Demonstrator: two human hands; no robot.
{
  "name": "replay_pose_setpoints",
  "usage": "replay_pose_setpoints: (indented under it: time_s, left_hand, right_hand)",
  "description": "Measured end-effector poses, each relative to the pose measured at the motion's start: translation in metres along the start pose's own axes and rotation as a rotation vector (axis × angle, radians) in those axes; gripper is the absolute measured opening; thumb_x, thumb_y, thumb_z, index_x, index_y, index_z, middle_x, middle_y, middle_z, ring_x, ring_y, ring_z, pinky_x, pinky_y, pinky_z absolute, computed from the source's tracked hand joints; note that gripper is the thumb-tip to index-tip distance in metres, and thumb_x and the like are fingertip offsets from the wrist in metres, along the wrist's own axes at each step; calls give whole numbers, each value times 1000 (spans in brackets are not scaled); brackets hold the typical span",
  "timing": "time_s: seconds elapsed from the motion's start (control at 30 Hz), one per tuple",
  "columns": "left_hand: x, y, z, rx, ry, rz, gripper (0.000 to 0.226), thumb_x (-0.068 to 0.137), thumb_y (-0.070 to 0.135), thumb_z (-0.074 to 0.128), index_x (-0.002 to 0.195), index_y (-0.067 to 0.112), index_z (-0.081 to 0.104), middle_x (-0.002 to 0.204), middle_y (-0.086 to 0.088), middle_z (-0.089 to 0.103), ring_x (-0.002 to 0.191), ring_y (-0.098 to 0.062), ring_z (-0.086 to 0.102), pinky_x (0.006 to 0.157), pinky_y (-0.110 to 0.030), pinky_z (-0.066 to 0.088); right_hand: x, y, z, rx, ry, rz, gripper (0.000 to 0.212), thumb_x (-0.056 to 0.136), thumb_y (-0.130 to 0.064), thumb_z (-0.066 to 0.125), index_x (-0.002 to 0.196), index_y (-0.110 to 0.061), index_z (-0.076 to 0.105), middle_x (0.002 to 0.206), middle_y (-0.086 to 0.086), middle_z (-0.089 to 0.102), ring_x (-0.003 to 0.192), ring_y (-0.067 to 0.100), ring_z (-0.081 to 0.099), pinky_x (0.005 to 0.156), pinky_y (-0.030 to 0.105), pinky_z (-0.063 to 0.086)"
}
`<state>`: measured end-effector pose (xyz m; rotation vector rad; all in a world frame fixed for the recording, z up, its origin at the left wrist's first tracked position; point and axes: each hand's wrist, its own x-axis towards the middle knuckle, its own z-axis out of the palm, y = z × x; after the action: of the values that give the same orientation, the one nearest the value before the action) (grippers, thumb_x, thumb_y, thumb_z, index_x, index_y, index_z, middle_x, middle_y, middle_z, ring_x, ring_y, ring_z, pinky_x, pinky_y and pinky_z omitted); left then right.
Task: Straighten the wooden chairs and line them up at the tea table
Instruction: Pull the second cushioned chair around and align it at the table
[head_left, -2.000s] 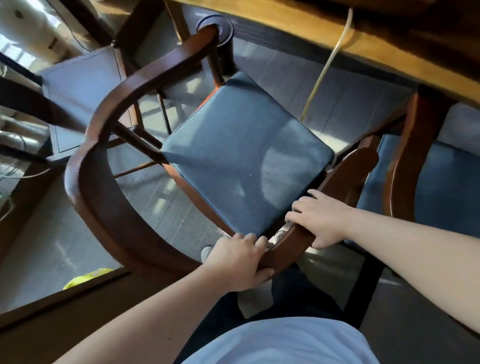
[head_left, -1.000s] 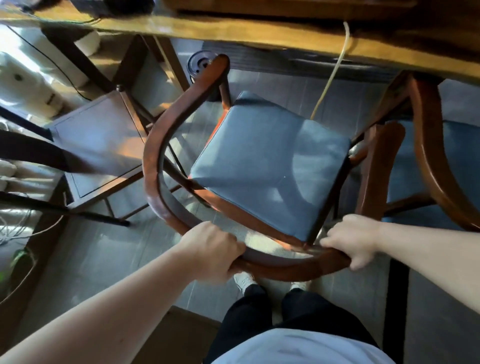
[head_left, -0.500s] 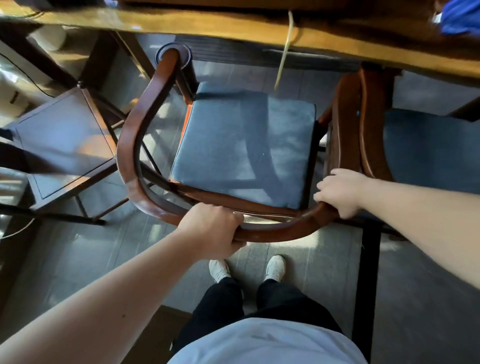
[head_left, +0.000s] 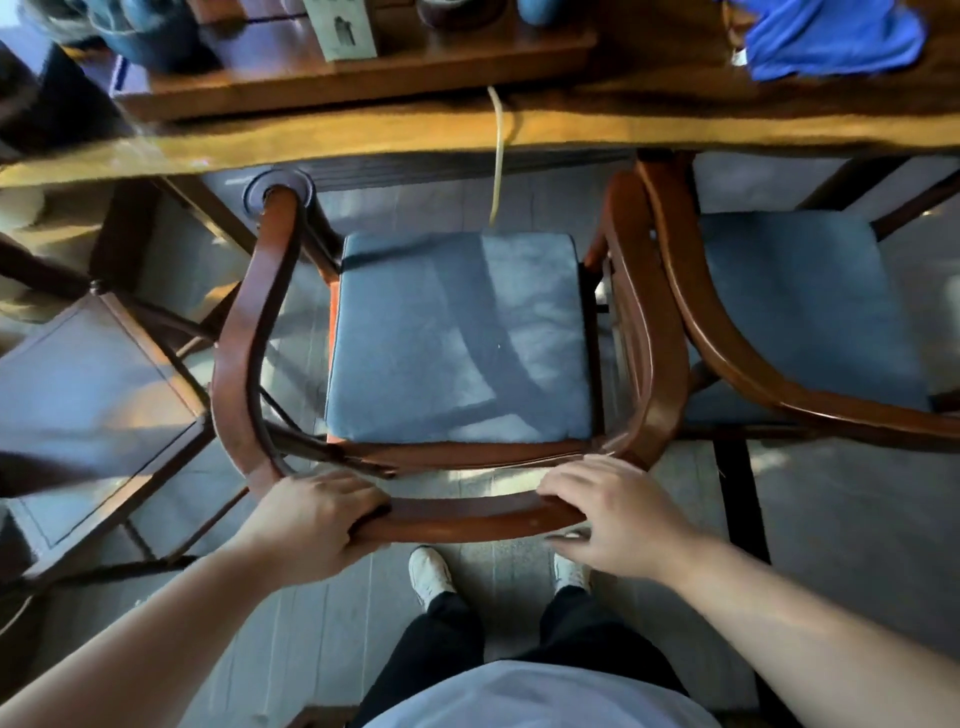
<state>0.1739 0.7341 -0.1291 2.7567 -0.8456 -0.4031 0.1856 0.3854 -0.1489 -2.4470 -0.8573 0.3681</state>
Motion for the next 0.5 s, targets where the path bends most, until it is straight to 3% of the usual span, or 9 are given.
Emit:
replay_pose_setpoints:
  time_s: [0.13, 0.27, 0.5]
  left_hand:
    - [-10, -36, -4, -59, -49, 0, 37, 75, 61, 60, 101, 36, 64, 88, 16, 69, 78, -10, 65, 58, -29, 55]
    - [-15, -46, 0, -82, -9, 27, 34, 75, 58, 62, 95, 31, 67, 80, 14, 70, 70, -12, 66, 54, -26, 52]
    - [-4, -34, 0, -86, 116, -53, 35, 66, 57, 59, 77, 26, 71, 62, 11, 67, 55, -15, 64, 46, -24, 49]
  right_hand:
    - [15, -21, 19, -84, 121, 43, 35, 70, -56, 70, 83, -24, 65, 79, -10, 68, 73, 16, 63, 68, 35, 52]
    - [15, -9, 22, -183, 173, -46, 44, 82, -66, 62, 72, -23, 60, 67, -10, 60, 61, 15, 60, 53, 32, 47]
    - [26, 10, 12, -188, 177, -154, 43, 85, -66, 59, 75, -25, 62, 67, -10, 62, 63, 14, 62, 52, 32, 50]
